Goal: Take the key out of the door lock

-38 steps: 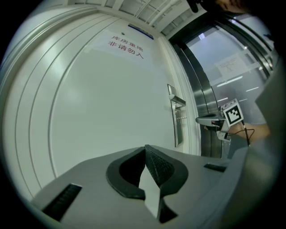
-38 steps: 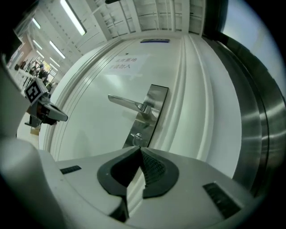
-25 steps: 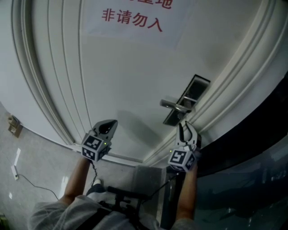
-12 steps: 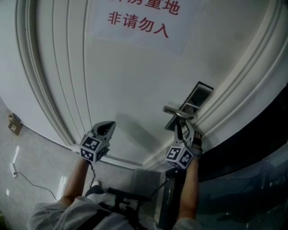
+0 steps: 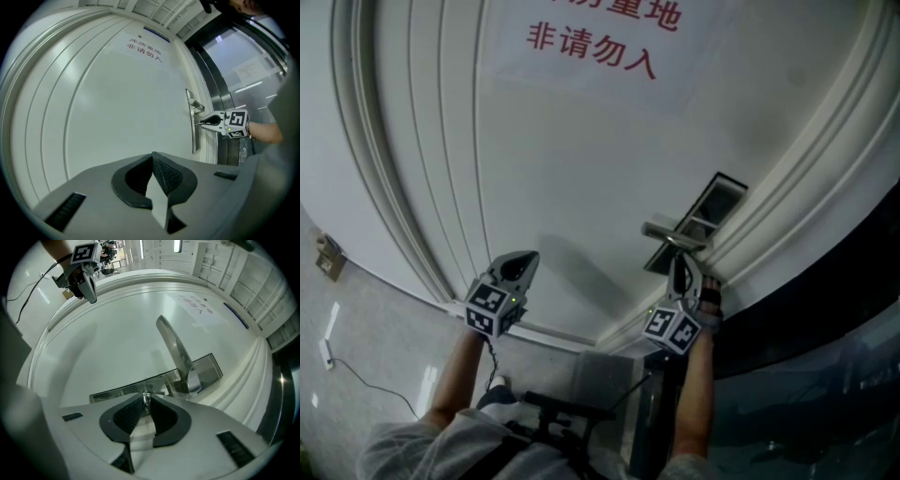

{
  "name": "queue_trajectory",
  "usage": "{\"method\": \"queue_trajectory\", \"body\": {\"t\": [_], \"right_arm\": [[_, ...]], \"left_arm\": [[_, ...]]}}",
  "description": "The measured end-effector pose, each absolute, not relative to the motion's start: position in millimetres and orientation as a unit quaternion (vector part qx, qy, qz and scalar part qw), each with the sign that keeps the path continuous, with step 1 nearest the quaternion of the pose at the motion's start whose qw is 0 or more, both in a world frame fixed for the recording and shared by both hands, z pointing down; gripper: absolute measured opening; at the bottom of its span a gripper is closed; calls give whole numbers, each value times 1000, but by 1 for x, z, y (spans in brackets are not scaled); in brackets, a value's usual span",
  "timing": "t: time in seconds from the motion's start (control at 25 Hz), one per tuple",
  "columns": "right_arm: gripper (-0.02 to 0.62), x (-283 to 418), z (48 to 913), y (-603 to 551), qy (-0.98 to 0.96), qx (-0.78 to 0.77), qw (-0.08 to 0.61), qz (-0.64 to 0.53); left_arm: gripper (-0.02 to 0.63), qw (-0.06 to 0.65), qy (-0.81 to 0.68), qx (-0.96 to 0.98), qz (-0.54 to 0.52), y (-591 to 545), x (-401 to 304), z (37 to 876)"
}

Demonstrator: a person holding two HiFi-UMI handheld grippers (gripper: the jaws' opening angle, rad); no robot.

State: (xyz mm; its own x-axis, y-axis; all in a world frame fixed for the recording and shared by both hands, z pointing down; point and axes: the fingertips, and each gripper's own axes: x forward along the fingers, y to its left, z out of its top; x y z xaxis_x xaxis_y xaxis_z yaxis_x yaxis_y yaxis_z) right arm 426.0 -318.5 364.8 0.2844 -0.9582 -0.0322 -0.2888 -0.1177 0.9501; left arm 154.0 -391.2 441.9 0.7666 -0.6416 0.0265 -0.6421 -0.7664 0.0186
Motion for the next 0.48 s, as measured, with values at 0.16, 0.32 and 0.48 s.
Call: {"method": "queue_trajectory", "body": {"t": [0.16, 0.32, 0.48], "right_arm": [[26, 426, 367, -319, -463, 651, 474, -370], [24, 425, 368, -320, -446, 640, 497, -380], [23, 425, 367, -320, -445, 638, 505, -374]], "left_arm": [[8, 13, -339, 941, 8, -391, 154, 441], [8, 14, -340, 940, 7, -391, 151, 441], [7, 14, -341, 940, 5, -391, 148, 440]]}}
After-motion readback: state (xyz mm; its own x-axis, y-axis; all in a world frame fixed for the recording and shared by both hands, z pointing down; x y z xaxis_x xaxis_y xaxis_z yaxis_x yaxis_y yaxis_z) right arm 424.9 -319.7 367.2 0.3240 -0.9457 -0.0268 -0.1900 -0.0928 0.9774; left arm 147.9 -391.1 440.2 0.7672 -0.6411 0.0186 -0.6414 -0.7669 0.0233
